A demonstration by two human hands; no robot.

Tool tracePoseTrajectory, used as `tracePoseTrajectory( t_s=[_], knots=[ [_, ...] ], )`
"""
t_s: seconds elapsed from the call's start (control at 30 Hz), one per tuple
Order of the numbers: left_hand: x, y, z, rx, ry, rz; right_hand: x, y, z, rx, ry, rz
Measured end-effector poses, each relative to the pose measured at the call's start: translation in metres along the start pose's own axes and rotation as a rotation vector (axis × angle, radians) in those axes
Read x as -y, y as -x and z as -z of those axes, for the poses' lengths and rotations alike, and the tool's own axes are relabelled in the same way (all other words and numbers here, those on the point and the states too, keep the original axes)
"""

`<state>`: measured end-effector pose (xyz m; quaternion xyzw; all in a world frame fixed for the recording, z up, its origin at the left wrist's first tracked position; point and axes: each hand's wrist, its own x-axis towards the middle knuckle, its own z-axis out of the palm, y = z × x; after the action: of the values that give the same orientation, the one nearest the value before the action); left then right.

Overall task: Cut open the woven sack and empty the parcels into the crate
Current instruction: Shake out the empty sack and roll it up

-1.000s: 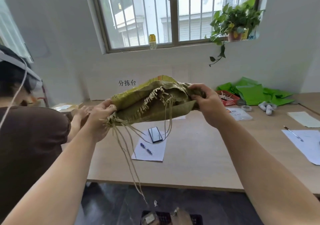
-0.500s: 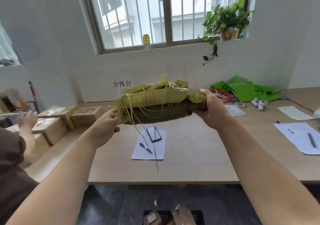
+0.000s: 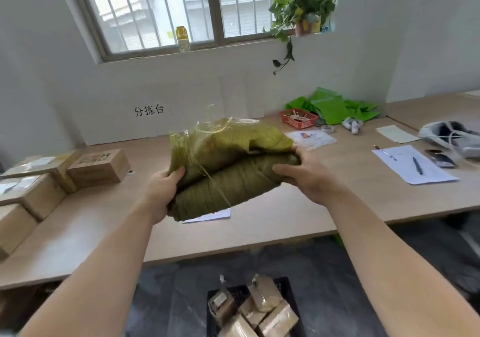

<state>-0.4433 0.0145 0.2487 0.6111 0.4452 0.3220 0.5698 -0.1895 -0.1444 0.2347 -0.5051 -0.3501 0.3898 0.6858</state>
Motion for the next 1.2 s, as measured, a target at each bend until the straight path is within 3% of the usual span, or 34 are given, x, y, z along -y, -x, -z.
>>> tracePoseTrajectory(
  t_s=[0.23,0.33,0.4,0.5,0.63,0.73,0.8,0.87,1.07,1.2],
  knots=[
    [0.038,0.006,-0.032,0.180,0.184,0.051,-0.020,-0.010,0.046,-0.399,-0.250,-0.245],
    [0.039,0.014,-0.044,0.381,0.133,-0.017,-0.028,-0.018,0.075,-0.466,-0.335,-0.316],
    [0.036,0.019,-0.061,0.429,0.036,-0.050,-0.031,-0.022,0.093,-0.461,-0.378,-0.366],
    [0.034,0.028,-0.095,0.319,-0.071,-0.092,-0.025,-0.021,0.116,-0.385,-0.416,-0.386],
    [0.040,0.037,-0.135,0.120,0.000,-0.113,-0.014,-0.016,0.153,-0.167,-0.355,-0.373],
    [0.053,0.041,-0.160,-0.044,0.070,-0.065,-0.018,-0.016,0.183,0.025,-0.109,-0.380],
    [0.066,0.042,-0.170,-0.124,0.104,0.006,-0.026,-0.015,0.197,0.074,0.194,-0.374],
    [0.081,0.041,-0.179,-0.185,0.095,0.078,-0.033,-0.011,0.207,0.051,0.411,-0.349],
    [0.121,0.043,-0.196,-0.278,0.011,0.270,-0.078,-0.002,0.214,-0.061,0.458,-0.330],
    [0.155,0.045,-0.193,-0.149,0.074,0.374,-0.121,0.011,0.211,-0.151,0.536,-0.433]
  ],
)
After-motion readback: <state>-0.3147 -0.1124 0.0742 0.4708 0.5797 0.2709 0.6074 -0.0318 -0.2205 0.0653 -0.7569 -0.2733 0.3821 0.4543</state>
